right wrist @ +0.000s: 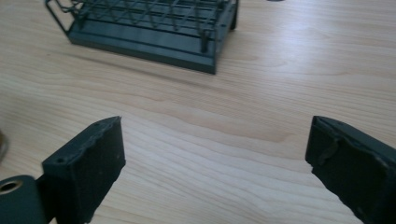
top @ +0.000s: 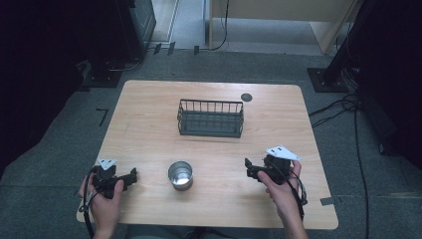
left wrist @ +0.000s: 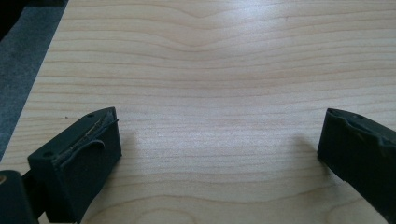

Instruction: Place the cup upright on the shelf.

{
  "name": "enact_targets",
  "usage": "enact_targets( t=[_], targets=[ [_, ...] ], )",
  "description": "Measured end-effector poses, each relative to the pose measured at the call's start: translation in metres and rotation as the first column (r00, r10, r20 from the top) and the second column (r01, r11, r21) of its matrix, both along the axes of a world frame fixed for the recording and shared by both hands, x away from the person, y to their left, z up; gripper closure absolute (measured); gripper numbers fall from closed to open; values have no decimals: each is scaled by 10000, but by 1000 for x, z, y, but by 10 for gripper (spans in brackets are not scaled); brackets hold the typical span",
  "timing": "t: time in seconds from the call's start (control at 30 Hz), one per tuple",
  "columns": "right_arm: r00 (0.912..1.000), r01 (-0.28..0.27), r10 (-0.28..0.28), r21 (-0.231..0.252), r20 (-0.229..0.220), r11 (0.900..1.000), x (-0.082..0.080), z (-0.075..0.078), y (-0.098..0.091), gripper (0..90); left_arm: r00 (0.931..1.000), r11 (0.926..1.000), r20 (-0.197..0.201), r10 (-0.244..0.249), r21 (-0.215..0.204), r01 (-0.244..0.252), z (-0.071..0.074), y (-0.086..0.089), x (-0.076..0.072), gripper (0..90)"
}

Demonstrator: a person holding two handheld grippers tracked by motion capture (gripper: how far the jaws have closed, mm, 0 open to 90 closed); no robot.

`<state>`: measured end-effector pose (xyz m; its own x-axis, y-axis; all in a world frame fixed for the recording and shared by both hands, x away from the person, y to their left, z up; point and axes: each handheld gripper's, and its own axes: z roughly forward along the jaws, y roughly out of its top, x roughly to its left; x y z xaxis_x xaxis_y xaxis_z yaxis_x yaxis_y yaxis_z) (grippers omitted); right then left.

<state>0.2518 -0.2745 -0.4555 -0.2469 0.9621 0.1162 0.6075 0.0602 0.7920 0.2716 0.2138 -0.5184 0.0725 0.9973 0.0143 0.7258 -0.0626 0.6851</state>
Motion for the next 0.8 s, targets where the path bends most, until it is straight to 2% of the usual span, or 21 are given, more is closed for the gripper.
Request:
enact_targets(
  t=[0.17,0.2,0.27,0.3,0.5,0.8],
  targets=[
    [9992,-392,392,76,-49,9992,2,2,15,18,10000,10000,15,5,6,-5,0,0,0,0],
    [9984,-563,563,81,-41,9984,3,3,23,18,10000,10000,12,7,3,-7,0,0,0,0],
    [9978,-656,657,113,-48,9978,3,4,26,18,10000,10000,10,6,1,-6,0,0,0,0],
    [9944,-1048,1050,267,-62,9941,2,6,33,20,10000,10000,12,4,3,-4,0,0,0,0],
    [9863,-1649,1649,342,28,9857,0,13,55,20,10000,10000,12,4,3,-4,0,0,0,0],
    [9746,-2237,2230,353,217,9740,-2,16,87,18,10000,10000,12,16,-14,-16,0,0,0,0]
  ],
)
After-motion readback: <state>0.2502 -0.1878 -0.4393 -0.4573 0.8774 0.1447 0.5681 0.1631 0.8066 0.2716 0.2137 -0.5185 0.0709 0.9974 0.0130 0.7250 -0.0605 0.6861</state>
